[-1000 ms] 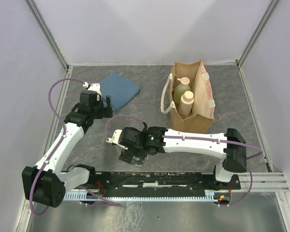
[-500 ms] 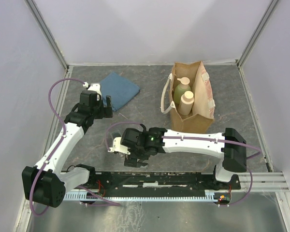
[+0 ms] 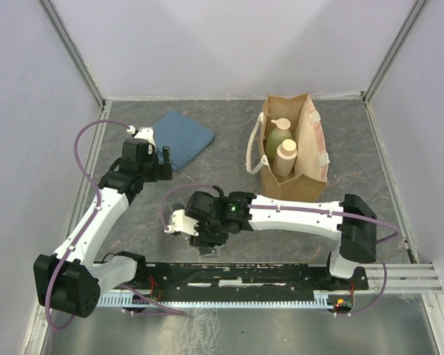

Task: Place the personal care products into the canvas bag

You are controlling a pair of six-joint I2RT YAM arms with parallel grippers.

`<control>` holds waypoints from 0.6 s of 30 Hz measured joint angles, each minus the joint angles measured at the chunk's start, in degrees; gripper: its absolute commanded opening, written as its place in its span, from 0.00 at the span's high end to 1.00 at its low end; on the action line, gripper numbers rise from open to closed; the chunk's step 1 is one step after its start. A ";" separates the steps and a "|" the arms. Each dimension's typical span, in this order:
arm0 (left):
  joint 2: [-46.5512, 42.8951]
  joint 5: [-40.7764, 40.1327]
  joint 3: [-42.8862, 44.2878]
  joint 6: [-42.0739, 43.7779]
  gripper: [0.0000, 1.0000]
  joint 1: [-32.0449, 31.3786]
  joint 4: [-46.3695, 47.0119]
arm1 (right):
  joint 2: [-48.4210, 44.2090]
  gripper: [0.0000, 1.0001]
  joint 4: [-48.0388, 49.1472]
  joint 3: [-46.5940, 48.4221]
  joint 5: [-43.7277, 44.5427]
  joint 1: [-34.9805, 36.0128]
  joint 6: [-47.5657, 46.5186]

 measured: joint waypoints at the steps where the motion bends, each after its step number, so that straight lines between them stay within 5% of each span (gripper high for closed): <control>1: 0.00 0.00 0.00 0.00 0.00 0.00 0.00 | 0.11 1.00 0.04 0.09 -0.33 0.00 -0.02; 7: 0.00 0.00 0.00 0.00 0.00 0.00 0.00 | 0.24 0.92 -0.22 0.17 -0.72 -0.11 0.15; 12: 0.00 0.02 0.00 0.00 0.00 0.00 0.00 | 0.24 0.43 -0.11 0.17 -0.68 -0.20 1.09; 18: 0.00 0.02 0.00 0.00 0.00 0.00 0.00 | 0.24 0.28 1.18 -0.04 -0.70 -0.26 2.71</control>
